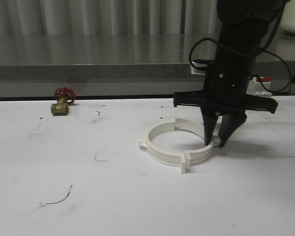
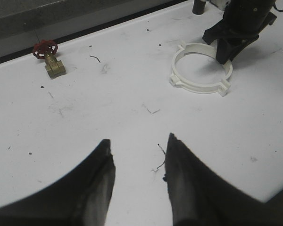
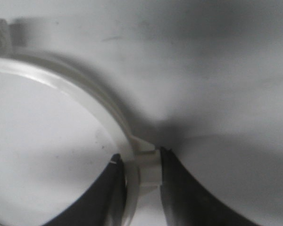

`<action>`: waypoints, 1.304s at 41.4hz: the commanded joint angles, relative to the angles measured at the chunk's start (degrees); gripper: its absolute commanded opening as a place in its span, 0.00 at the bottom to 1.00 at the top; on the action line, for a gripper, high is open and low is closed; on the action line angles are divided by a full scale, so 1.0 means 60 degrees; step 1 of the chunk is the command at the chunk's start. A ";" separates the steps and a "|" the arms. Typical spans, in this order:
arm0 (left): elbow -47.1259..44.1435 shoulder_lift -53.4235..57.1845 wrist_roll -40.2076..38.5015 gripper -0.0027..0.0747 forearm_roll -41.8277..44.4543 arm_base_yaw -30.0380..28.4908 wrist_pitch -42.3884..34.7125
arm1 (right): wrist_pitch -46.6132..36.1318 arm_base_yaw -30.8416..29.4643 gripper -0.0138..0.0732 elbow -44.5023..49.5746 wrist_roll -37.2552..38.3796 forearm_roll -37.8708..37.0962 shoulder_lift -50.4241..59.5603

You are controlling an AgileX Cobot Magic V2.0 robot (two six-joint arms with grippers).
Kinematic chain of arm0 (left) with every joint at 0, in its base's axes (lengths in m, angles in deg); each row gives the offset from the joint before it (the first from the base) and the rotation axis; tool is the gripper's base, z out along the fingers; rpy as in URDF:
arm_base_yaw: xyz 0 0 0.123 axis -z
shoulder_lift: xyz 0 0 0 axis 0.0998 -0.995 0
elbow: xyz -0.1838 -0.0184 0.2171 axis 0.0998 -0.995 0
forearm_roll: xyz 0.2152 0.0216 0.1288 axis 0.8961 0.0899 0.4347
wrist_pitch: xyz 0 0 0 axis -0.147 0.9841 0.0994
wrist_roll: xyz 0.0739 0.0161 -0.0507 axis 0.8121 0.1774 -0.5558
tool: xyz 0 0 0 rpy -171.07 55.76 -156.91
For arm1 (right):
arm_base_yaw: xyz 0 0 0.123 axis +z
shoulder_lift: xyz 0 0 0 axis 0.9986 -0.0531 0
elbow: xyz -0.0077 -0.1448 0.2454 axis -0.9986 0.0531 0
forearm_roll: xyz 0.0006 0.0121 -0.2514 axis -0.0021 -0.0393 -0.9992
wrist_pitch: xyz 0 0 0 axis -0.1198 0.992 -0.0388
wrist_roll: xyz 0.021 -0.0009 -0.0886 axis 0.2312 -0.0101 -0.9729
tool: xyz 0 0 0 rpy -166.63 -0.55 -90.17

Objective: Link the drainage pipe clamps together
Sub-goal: 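Press the held half's tabs against the placed half's tabs, then open the right gripper and lift it away from the ring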

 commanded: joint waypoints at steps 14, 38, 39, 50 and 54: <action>0.0261 -0.0035 -0.0013 0.37 -0.0070 -0.0016 -0.0778 | -0.0154 0.0070 0.38 -0.0266 -0.0026 0.0042 0.0483; 0.0261 -0.0035 -0.0013 0.37 -0.0070 -0.0016 -0.0778 | -0.0059 0.0079 0.52 -0.0266 -0.0026 0.0042 0.0483; 0.0261 -0.0035 -0.0013 0.37 -0.0070 -0.0016 -0.0778 | -0.0059 0.0079 0.52 -0.0266 -0.0026 0.0042 0.0483; 0.0261 -0.0035 -0.0013 0.37 -0.0070 -0.0016 -0.0778 | 0.0022 0.0079 0.52 -0.0507 -0.0026 -0.0019 0.0957; 0.0261 -0.0035 -0.0013 0.37 -0.0070 -0.0016 -0.0778 | 0.0012 0.0070 0.52 -0.0507 -0.0033 -0.0195 0.1538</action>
